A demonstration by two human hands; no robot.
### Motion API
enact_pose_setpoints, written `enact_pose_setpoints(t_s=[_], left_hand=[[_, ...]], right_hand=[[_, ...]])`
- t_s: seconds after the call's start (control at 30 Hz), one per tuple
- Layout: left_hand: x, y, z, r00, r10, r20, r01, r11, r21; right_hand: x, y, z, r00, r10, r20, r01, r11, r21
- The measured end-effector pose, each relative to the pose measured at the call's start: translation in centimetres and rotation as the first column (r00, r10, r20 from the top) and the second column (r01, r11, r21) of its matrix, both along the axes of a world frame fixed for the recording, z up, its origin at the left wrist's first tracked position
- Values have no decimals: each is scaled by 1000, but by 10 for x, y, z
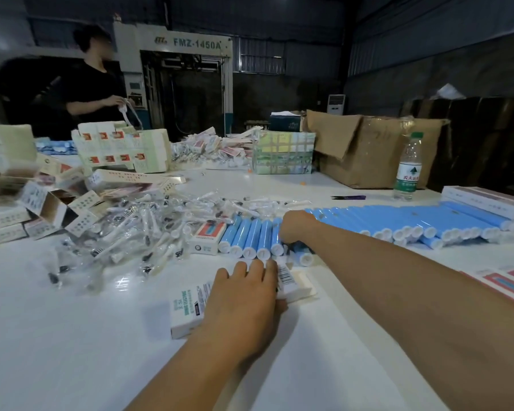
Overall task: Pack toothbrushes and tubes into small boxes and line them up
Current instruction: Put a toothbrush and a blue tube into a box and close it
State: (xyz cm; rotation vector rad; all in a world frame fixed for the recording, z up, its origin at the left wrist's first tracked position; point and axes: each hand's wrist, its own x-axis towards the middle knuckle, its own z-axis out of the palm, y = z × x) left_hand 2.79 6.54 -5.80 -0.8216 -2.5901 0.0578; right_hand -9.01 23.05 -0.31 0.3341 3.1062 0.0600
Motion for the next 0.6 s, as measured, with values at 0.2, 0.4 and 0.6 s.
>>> enact_pose_setpoints(t_s=[0.2, 0.4, 0.6], left_hand=[[-3, -2, 3, 1000, 5, 1, -5, 1000, -11], [5, 9, 8, 998, 2, -57, 0, 1000, 28], [19, 20, 10, 995, -18, -95, 23, 999, 42]], right_hand=[[53, 21, 29, 943, -236, -236, -13, 680, -733], [140, 48, 6, 774, -549, -315, -345, 50, -937], [161, 40, -22, 718, -627, -302, -449, -85, -890]])
